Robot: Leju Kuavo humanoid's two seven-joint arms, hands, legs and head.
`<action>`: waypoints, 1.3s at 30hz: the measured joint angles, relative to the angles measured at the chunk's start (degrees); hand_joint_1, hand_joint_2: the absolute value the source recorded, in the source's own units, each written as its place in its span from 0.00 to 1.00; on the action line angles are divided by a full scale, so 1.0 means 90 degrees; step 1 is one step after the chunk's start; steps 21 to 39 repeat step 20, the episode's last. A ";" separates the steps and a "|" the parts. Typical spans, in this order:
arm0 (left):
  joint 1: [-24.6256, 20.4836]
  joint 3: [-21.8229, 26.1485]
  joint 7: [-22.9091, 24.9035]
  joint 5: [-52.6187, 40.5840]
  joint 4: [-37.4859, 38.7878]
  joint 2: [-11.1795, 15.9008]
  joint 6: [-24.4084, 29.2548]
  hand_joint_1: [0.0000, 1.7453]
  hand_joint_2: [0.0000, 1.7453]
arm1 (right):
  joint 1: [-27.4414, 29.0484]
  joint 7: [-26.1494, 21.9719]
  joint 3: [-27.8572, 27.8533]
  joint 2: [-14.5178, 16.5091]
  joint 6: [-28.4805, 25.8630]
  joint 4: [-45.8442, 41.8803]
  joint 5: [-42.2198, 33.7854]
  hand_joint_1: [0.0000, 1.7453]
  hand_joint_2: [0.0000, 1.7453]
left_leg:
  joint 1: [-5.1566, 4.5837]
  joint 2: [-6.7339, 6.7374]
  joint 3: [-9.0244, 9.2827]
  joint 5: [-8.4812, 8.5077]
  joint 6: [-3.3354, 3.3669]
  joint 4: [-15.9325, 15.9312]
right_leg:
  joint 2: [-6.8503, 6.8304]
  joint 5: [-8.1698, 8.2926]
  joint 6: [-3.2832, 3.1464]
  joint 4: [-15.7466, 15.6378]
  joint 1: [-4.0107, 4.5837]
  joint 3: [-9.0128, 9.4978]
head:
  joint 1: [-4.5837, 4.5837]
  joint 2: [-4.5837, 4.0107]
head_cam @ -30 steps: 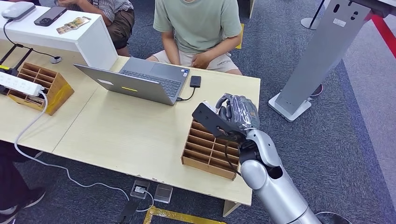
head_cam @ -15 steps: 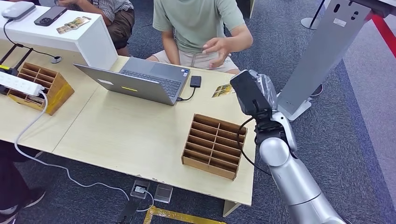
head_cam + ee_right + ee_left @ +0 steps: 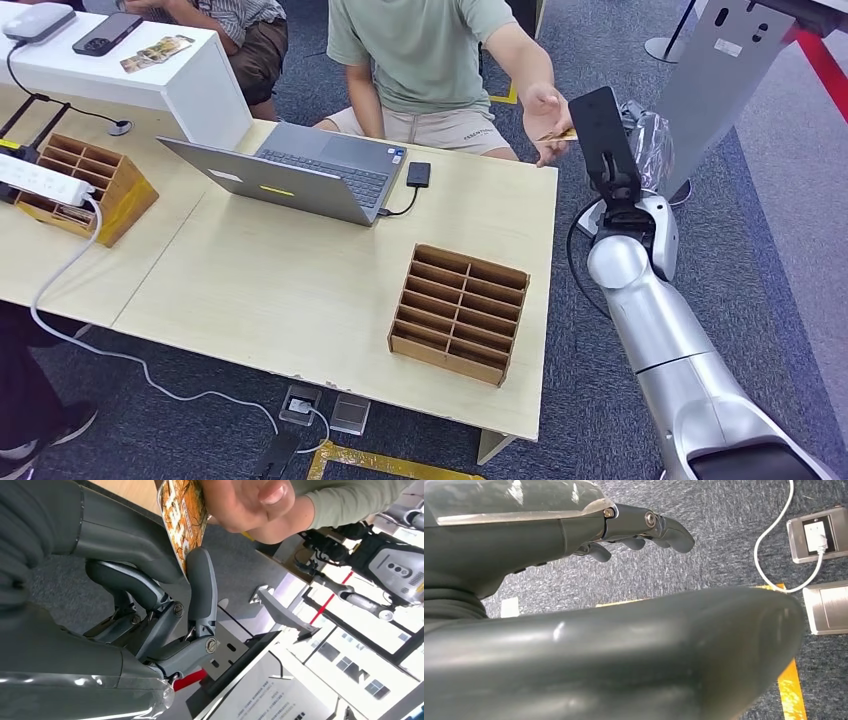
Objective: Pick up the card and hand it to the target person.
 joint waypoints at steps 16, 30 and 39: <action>-0.0002 -0.0001 -0.0003 -0.0009 0.0000 -0.0038 0.0053 0.00 0.00 | -0.0141 -0.0288 -0.0066 0.0286 0.0258 0.0887 0.0369 0.00 1.00 | 0.0000 0.0000 0.0000 0.0000 0.0000 0.0000 | 0.0000 0.0000 0.0000 0.0000 0.0000 0.0000 | 0.0000 0.0000; -0.0001 -0.0001 -0.0023 0.0011 0.0000 -0.0046 0.0060 0.00 0.00 | -0.0093 -0.0521 -0.0069 0.0353 0.0123 0.0930 0.0380 0.00 1.00 | 0.0000 0.0001 0.0001 0.0000 0.0000 0.0000 | 0.0000 0.0000 0.0000 0.0000 0.0000 0.0000 | 0.0001 0.0000; -0.0001 -0.0001 -0.0023 0.0011 0.0000 -0.0046 0.0060 0.00 0.00 | -0.0093 -0.0521 -0.0069 0.0353 0.0123 0.0930 0.0380 0.00 1.00 | 0.0000 0.0001 0.0001 0.0000 0.0000 0.0000 | 0.0000 0.0000 0.0000 0.0000 0.0000 0.0000 | 0.0001 0.0000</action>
